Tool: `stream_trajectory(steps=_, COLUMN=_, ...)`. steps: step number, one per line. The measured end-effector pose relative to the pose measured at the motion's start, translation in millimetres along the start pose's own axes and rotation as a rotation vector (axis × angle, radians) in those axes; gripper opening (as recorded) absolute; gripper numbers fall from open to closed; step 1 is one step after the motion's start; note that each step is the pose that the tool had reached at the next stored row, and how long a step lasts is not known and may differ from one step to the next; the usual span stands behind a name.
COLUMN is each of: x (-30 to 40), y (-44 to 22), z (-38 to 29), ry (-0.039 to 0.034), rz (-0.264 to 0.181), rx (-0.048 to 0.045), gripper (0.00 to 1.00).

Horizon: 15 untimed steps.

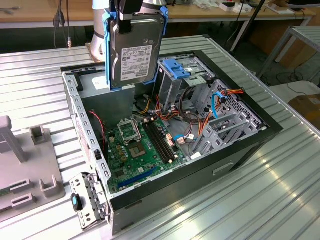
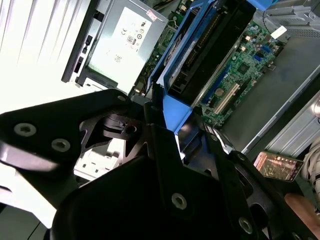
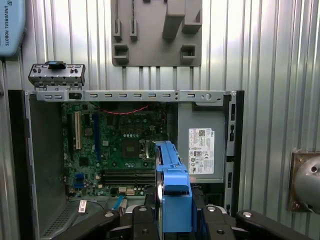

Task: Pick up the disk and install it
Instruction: 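Pick up the disk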

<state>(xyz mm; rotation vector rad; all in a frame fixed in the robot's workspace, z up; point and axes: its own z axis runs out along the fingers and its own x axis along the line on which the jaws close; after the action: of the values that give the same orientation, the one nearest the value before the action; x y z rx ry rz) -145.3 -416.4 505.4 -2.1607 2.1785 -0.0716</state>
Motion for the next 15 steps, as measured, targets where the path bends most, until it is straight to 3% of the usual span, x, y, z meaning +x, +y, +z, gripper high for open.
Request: stream_trajectory(steps=15, x=0.1, y=0.4, z=5.1, ry=0.0000, rz=0.000, rx=0.0000, gripper=0.36)
